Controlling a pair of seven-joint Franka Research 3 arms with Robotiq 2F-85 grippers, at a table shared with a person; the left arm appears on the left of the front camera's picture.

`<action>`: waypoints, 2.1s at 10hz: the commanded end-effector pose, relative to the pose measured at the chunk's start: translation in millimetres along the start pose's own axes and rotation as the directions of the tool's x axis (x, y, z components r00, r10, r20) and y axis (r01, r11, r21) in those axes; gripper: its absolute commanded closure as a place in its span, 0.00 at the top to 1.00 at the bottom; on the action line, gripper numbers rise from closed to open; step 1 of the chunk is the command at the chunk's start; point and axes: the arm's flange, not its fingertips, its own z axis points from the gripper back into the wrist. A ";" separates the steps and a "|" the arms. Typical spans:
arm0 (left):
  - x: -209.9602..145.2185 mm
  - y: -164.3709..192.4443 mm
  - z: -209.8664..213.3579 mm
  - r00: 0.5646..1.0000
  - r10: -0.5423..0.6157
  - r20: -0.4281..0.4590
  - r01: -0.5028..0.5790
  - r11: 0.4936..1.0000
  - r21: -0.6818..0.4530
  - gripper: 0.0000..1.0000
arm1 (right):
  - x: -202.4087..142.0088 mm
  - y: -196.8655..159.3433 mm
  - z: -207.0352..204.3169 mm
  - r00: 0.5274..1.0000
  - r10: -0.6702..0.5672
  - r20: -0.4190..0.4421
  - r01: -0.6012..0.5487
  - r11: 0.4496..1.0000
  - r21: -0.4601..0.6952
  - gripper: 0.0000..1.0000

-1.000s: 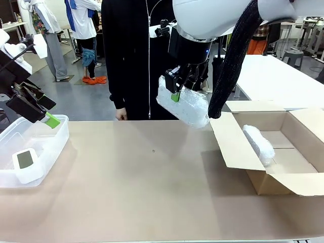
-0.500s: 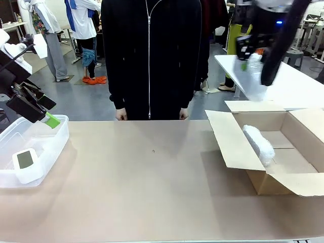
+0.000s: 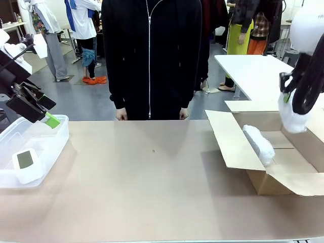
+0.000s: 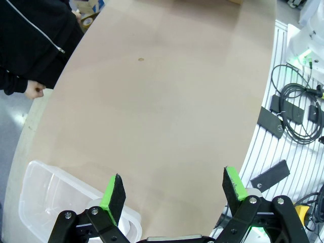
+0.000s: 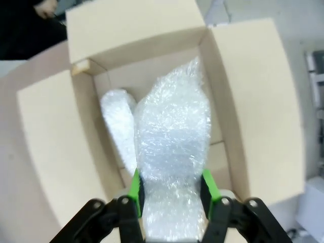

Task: Separate and place wrapped and unwrapped clocks.
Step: If the picked Digital clock is wrapped, place it in the Package Box ; if not, place it in the Organizing box.

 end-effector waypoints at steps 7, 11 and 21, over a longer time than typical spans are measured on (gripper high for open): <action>0.4 -0.7 -1.3 1.000 0.005 -0.001 -0.005 1.000 0.014 1.00 | -5.4 0.1 -73.7 0.993 0.076 -0.089 -0.083 0.994 -0.071 1.00; 0.4 -0.7 -1.3 1.000 0.005 -0.001 -0.005 1.000 0.014 1.00 | -3.0 3.3 -65.6 0.985 0.113 -0.129 -0.118 0.992 -0.032 1.00; 0.4 -0.7 -1.3 1.000 0.005 -0.001 -0.005 1.000 0.014 1.00 | -35.3 0.4 102.2 0.983 0.170 -0.065 -0.159 0.976 0.151 1.00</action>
